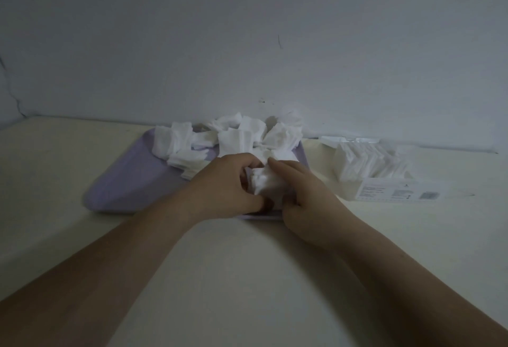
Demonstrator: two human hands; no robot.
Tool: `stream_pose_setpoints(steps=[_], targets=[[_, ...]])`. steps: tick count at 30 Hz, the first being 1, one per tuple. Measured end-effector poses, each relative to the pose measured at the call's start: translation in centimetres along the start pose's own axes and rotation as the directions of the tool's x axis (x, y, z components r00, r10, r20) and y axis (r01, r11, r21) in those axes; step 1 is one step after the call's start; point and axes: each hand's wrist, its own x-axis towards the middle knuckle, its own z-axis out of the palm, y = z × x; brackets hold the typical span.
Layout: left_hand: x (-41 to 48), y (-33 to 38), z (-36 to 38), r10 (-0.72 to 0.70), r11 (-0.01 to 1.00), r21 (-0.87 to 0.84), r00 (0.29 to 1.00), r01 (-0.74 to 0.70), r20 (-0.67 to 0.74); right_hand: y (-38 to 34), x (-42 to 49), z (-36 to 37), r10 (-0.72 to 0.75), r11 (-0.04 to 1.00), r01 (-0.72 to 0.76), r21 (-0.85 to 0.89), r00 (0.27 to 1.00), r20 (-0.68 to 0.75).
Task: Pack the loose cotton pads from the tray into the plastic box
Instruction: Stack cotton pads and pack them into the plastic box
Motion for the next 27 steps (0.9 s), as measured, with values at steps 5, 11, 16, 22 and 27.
stream_pose_setpoints(steps=[5,11,16,22,27], targets=[[-0.2,-0.1,-0.2,0.025,0.996,0.082,0.999,-0.027,0.021,0.1,0.0,0.3,-0.062,0.997,0.061,-0.045,0.998,-0.007],[-0.1,-0.3,0.7,0.115,0.984,0.142,0.993,-0.108,-0.041,0.8,0.3,0.6,-0.145,0.987,0.136,-0.08,0.982,-0.119],[-0.1,-0.2,0.6,0.139,0.986,0.101,0.99,-0.136,-0.02,0.3,0.0,0.4,-0.175,0.974,0.165,-0.154,0.983,-0.054],[-0.1,0.3,0.6,0.059,0.983,-0.17,0.997,-0.067,-0.052,0.7,0.5,-0.3,0.058,0.97,-0.007,0.244,0.977,-0.203],[-0.1,3.1,0.8,-0.06,0.87,-0.491,0.998,0.043,-0.02,0.0,0.8,-2.3,0.191,0.828,-0.065,0.556,0.966,-0.172]])
